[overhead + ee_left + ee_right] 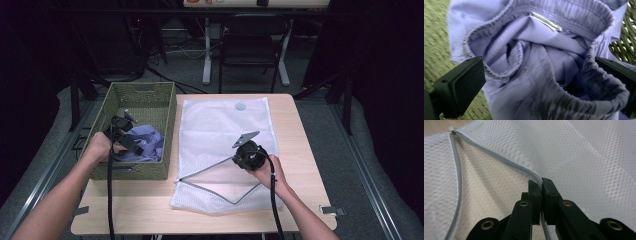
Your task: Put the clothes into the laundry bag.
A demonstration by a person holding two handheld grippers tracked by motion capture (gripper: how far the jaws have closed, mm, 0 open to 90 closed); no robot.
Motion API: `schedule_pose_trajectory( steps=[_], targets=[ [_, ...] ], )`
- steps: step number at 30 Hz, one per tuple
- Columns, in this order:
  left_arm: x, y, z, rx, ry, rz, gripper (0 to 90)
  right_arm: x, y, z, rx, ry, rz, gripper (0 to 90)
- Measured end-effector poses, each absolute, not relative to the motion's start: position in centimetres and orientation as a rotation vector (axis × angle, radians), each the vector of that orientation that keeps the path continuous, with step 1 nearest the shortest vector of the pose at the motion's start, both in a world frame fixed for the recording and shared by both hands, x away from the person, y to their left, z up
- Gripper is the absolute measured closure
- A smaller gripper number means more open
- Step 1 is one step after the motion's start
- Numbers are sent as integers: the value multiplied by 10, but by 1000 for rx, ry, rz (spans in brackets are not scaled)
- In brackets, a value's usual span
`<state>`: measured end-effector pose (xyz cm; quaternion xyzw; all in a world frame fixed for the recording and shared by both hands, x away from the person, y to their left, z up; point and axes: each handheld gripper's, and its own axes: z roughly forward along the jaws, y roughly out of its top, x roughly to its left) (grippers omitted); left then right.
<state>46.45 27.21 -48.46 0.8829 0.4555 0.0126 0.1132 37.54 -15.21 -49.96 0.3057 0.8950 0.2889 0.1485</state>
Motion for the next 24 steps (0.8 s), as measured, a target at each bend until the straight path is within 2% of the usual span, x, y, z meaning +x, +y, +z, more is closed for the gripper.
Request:
schedule_pose_trajectory(
  steps=[5,10,15,16,17,22,23,24],
  targets=[
    [466,265,-489,2611,1314,-62,0,376,-151,-501,881,2580,830,865],
    [466,257,-493,2671,1308,-94,9,375,-151,-499,880,2575,833,864],
    [470,252,-497,2718,1317,-100,180,376,-151,-500,877,2580,830,864],
    [470,251,-498,2718,1324,-99,180,376,-151,-500,877,2580,830,864],
    [470,250,-500,2727,1341,-85,295,376,-152,-500,875,2579,827,864],
    [470,247,-502,2757,1335,-80,450,375,-153,-499,878,2574,831,864],
    [470,247,-502,2760,1336,-78,450,376,-153,-499,881,2575,830,864],
    [470,247,-503,2746,1341,-97,538,376,-153,-500,882,2578,832,864]
  ],
)
